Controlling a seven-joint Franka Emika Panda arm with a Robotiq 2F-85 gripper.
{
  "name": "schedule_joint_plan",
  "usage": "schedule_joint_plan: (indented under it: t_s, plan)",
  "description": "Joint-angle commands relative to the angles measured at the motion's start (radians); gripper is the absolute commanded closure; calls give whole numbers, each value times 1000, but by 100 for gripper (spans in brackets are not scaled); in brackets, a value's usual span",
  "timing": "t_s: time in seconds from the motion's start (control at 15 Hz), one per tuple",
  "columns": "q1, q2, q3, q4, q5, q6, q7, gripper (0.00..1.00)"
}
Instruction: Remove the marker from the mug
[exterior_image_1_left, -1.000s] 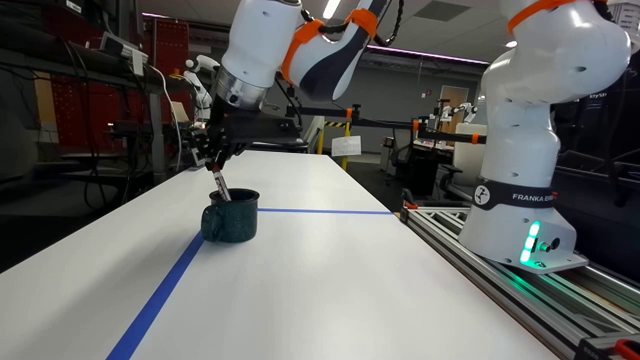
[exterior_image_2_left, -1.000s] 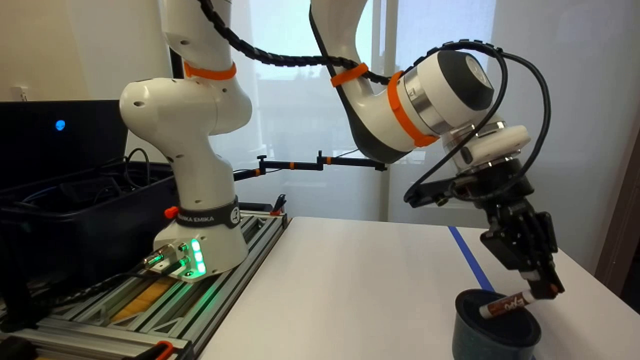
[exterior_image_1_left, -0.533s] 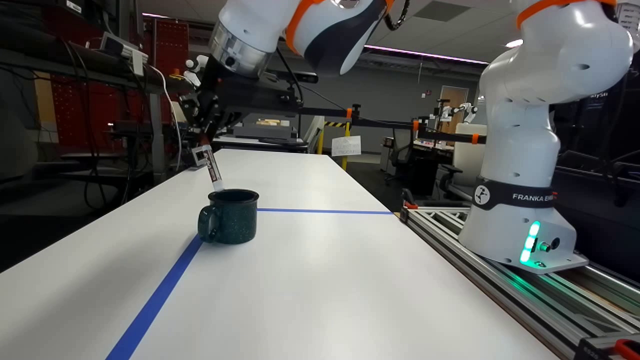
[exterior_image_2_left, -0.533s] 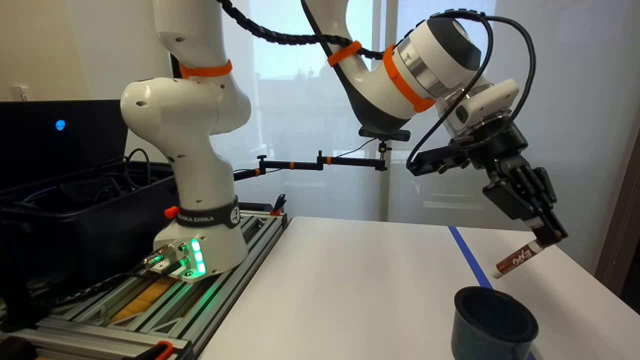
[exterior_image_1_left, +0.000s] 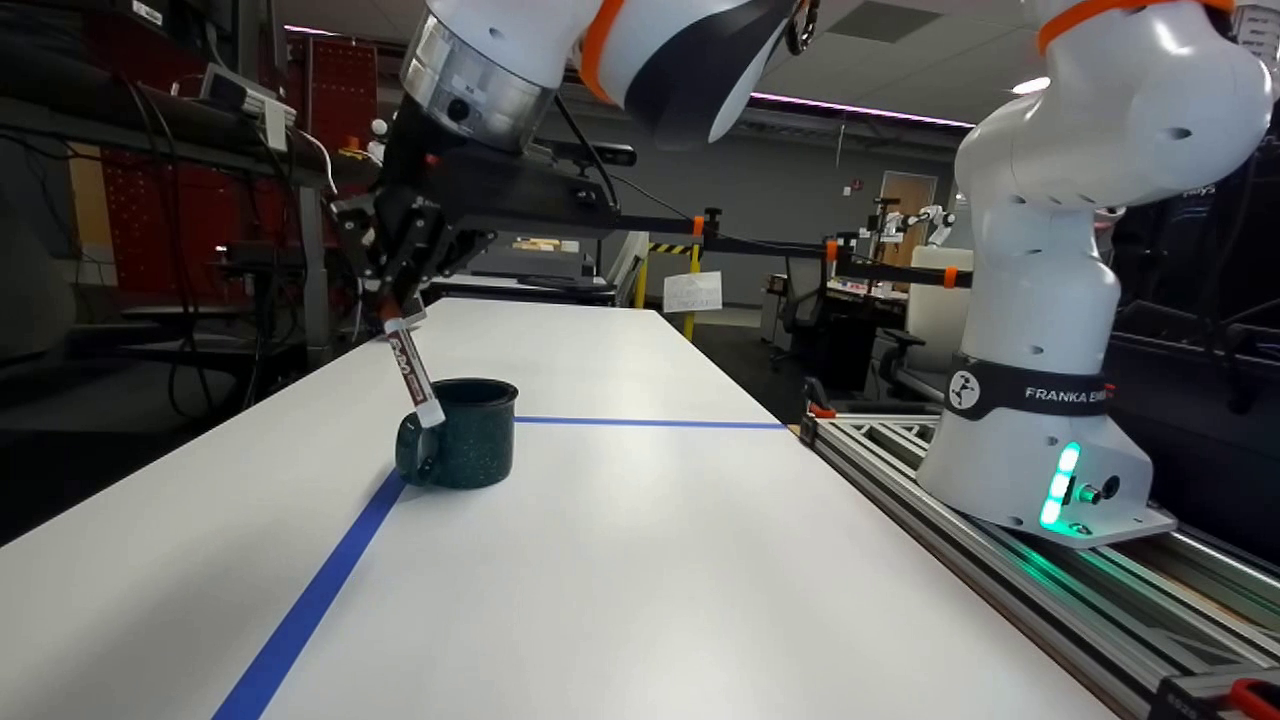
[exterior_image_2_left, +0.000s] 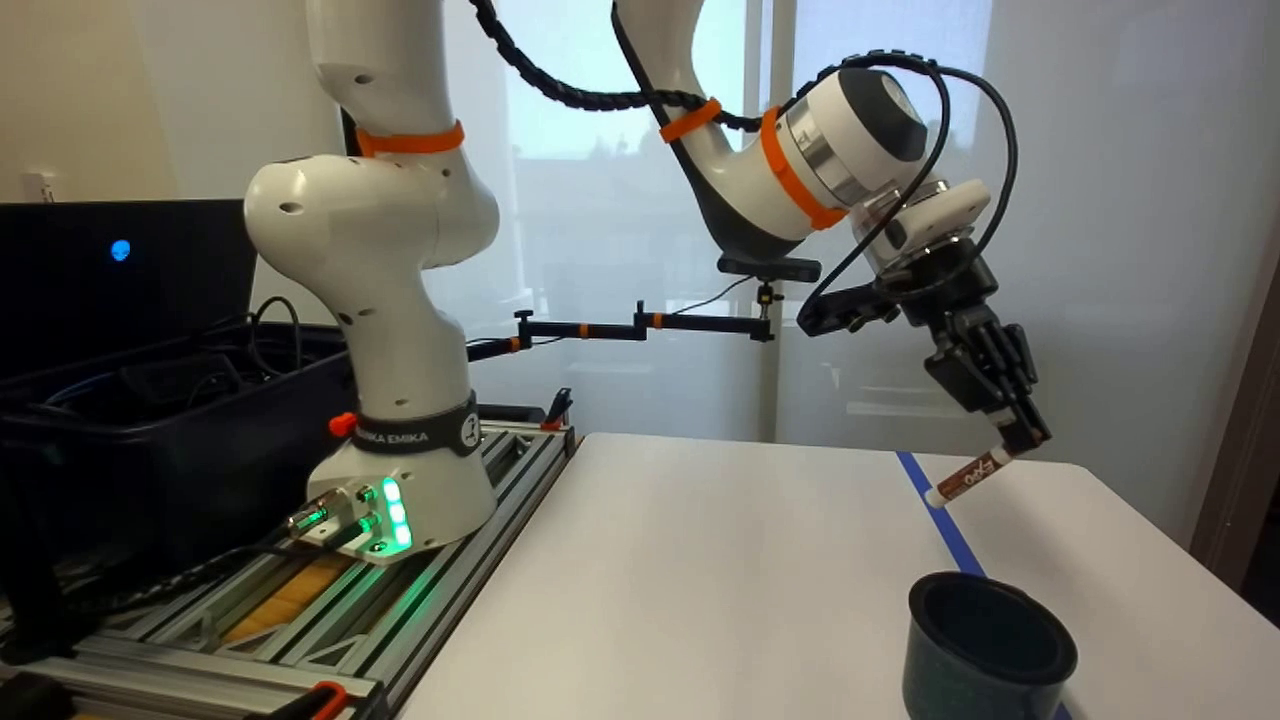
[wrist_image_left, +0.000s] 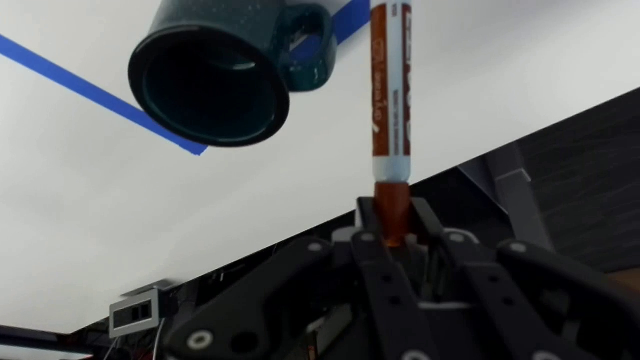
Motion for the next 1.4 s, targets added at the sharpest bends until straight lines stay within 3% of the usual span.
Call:
schedule_joint_plan:
  t_s: [0.0,0.67,1.33]
  plan:
    - [10,42,19,-17,44,40,-22,95]
    - [-3,204,10,-25,17,101,15,95]
    - [-5,274,-9,-22,-3,103,29,95]
